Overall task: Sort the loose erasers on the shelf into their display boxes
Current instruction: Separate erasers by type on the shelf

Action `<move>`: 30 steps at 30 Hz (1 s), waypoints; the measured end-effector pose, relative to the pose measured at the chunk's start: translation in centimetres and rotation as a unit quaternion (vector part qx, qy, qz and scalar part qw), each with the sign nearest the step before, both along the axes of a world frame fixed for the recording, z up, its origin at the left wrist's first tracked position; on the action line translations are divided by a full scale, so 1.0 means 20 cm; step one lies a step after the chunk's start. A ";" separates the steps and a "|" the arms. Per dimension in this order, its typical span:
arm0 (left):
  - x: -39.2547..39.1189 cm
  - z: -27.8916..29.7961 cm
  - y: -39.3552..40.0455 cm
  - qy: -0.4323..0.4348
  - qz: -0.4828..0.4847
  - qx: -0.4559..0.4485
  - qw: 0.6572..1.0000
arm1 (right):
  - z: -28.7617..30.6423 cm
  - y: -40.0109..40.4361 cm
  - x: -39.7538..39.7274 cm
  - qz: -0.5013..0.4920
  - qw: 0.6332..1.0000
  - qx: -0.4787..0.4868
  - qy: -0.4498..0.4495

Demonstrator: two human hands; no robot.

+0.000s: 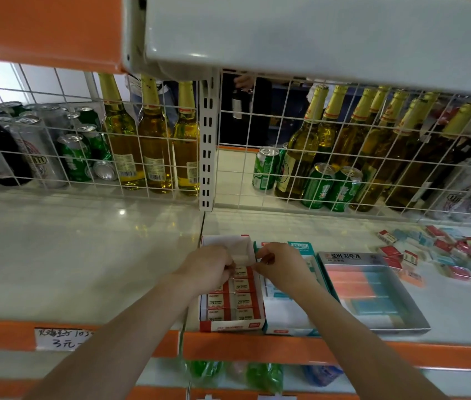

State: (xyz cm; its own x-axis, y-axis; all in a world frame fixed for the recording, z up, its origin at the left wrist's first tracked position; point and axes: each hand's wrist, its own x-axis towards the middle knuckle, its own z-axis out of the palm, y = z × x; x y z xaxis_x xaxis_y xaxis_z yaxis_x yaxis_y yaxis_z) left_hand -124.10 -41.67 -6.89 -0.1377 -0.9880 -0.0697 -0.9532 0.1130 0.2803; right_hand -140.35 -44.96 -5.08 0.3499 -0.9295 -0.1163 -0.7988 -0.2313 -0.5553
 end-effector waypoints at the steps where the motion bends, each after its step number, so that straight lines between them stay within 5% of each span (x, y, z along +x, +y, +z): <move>1: 0.00 0.01 0.00 0.001 -0.003 0.004 1.000 | 0.00 0.00 0.00 0.000 1.000 0.002 0.002; 9: 0.00 0.03 0.01 -0.010 -0.021 0.019 1.000 | 0.00 0.00 -0.01 0.010 1.000 -0.002 -0.009; 16: -0.06 0.09 0.05 0.046 0.024 -0.075 0.996 | 0.05 -0.02 -0.18 0.002 0.999 -0.029 -0.021; 24: -0.45 0.18 -0.04 0.122 -0.011 -0.056 0.991 | 0.14 -0.06 -0.61 -0.054 0.997 -0.061 0.016; 30: -0.82 0.19 -0.11 0.071 -0.075 -0.013 0.995 | 0.13 -0.07 -0.99 -0.091 0.993 -0.066 0.048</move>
State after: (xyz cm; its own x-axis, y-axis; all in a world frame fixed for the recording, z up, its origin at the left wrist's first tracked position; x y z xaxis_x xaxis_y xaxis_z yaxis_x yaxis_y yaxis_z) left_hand -140.42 -43.95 -3.14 -0.2907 -0.9567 -0.0135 -0.8759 0.2605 0.4061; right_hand -160.24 -46.37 -2.45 0.1684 -0.9856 -0.0142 -0.8819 -0.1442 -0.4488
